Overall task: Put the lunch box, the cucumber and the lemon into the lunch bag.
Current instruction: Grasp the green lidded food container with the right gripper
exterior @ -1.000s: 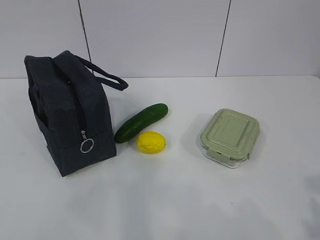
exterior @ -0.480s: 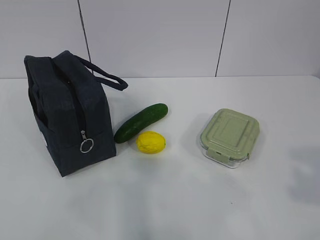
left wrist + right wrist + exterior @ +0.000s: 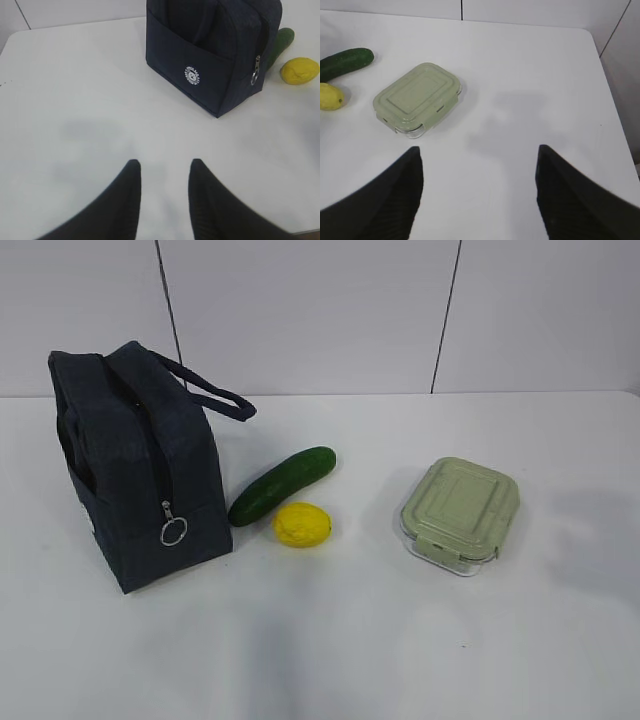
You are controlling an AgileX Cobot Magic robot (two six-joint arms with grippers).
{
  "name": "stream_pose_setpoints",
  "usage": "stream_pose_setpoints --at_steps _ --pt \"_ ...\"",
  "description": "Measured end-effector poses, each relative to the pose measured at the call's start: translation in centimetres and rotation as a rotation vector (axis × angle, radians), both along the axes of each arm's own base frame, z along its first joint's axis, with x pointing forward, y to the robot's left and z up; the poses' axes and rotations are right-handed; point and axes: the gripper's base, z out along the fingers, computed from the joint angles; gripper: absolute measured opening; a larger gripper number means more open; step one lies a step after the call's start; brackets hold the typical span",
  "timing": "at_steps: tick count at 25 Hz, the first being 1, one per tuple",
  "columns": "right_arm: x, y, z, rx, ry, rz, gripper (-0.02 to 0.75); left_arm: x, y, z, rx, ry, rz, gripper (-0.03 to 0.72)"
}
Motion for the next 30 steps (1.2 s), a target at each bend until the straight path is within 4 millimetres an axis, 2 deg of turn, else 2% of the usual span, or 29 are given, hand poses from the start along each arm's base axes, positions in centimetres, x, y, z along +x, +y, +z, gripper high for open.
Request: stream_pose_setpoints --at_steps 12,22,30 --pt "3.7 0.5 -0.8 0.054 0.072 0.014 0.534 0.0 0.0 0.0 0.000 0.000 0.000 0.236" --pt "6.3 1.3 -1.8 0.179 0.156 0.019 0.534 0.0 0.0 0.0 0.000 0.000 0.000 0.236" --pt "8.8 1.8 -0.6 0.248 0.200 0.016 0.534 0.0 0.0 0.0 0.000 0.000 0.000 0.236"
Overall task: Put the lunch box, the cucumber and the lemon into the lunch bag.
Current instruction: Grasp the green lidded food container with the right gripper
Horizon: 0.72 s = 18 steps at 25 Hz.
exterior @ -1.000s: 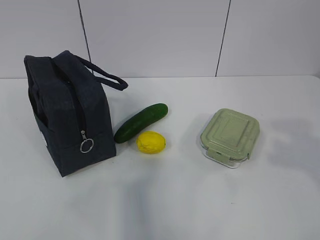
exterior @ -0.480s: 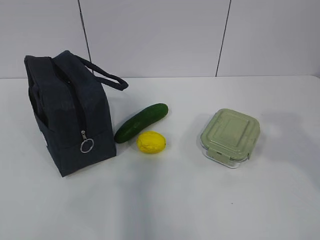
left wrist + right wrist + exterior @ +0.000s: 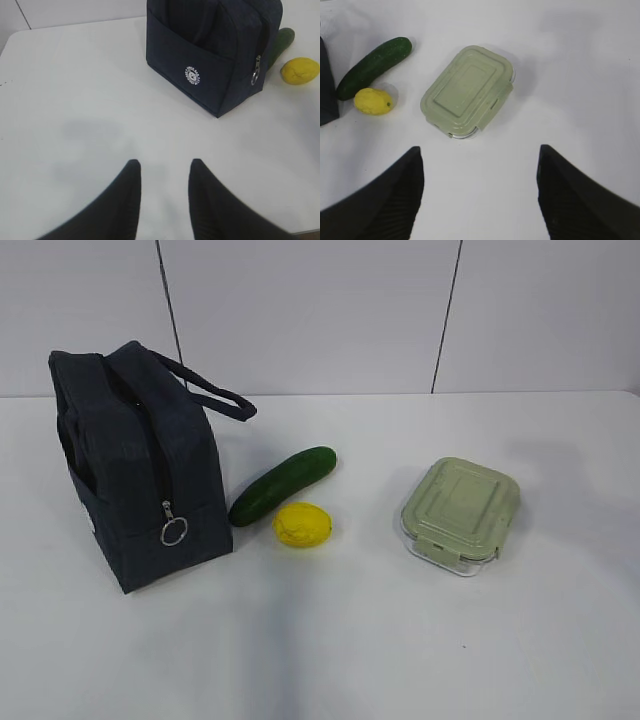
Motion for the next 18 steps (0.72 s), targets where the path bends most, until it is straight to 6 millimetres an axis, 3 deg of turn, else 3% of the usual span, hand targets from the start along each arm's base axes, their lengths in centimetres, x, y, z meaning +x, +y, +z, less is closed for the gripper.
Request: stream_pose_setpoints --at_steps 6,13,18 --pt "1.8 0.3 1.0 0.066 0.079 -0.027 0.534 0.0 0.0 0.0 0.000 0.000 0.000 0.236" --pt "3.3 0.6 0.6 0.146 0.204 -0.083 0.536 0.0 0.0 0.0 0.000 0.000 0.000 0.236" --pt "3.9 0.8 0.0 0.187 0.241 -0.105 0.605 0.0 0.0 0.0 0.000 0.000 0.000 0.235"
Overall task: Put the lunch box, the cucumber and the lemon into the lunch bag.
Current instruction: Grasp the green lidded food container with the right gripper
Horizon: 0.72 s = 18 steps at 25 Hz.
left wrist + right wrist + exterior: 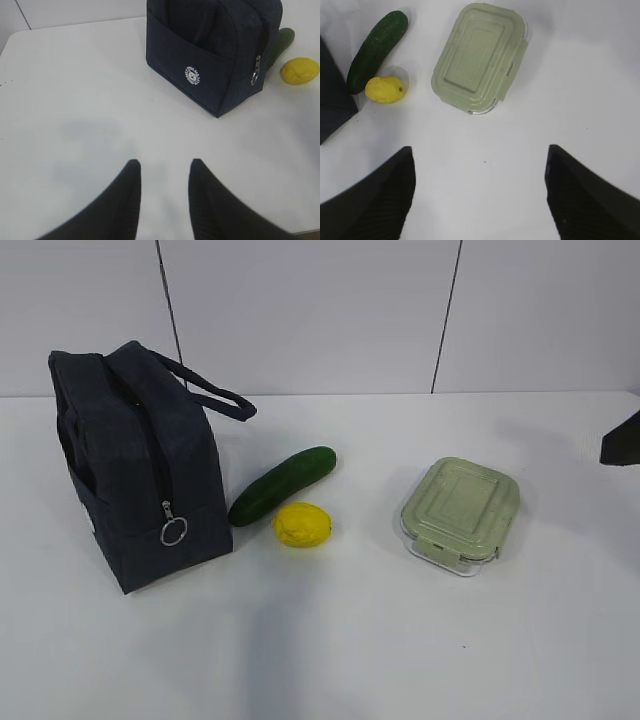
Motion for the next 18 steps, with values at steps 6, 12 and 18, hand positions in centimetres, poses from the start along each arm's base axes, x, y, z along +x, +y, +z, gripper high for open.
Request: stream_pose_setpoints --at_steps 6,12,18 --pt "0.8 0.3 -0.8 0.050 0.050 -0.022 0.622 0.0 0.0 0.0 0.000 0.000 0.000 0.235" --pt "1.7 0.4 -1.3 0.056 0.080 -0.024 0.622 0.0 0.0 0.0 0.000 0.000 0.000 0.235" --pt "2.6 0.7 -2.3 0.095 0.132 -0.034 0.622 0.0 0.0 0.0 -0.001 0.000 -0.001 0.235"
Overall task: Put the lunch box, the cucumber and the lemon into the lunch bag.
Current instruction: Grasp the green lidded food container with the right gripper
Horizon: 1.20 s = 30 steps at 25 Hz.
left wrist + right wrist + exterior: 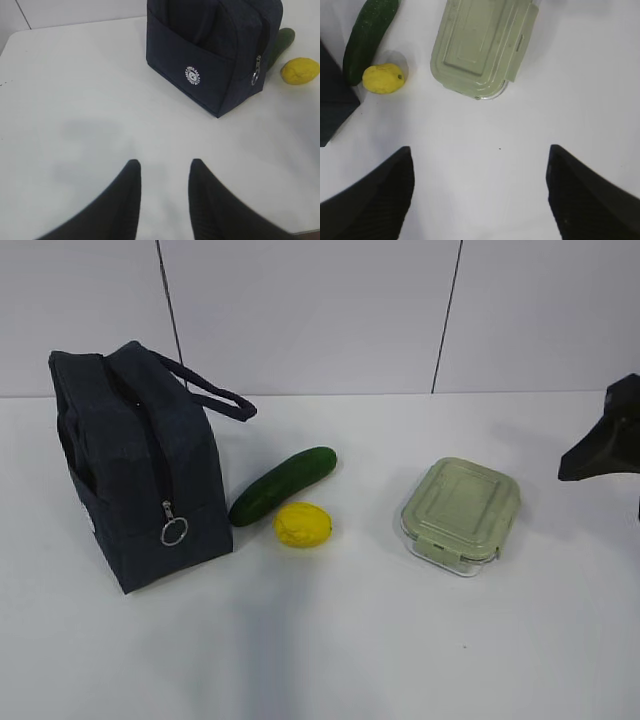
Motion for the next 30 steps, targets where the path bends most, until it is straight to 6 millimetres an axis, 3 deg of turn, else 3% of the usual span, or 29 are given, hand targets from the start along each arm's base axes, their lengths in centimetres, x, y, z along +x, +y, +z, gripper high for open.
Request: stream_pose_setpoints --at_steps 19,30 --pt "3.3 0.6 -3.4 0.086 0.082 -0.056 0.596 0.0 0.0 0.0 0.000 0.000 0.000 0.235" --pt "4.0 0.3 -3.3 0.078 0.018 -0.083 0.594 0.0 0.0 0.0 0.000 0.000 0.000 0.235"
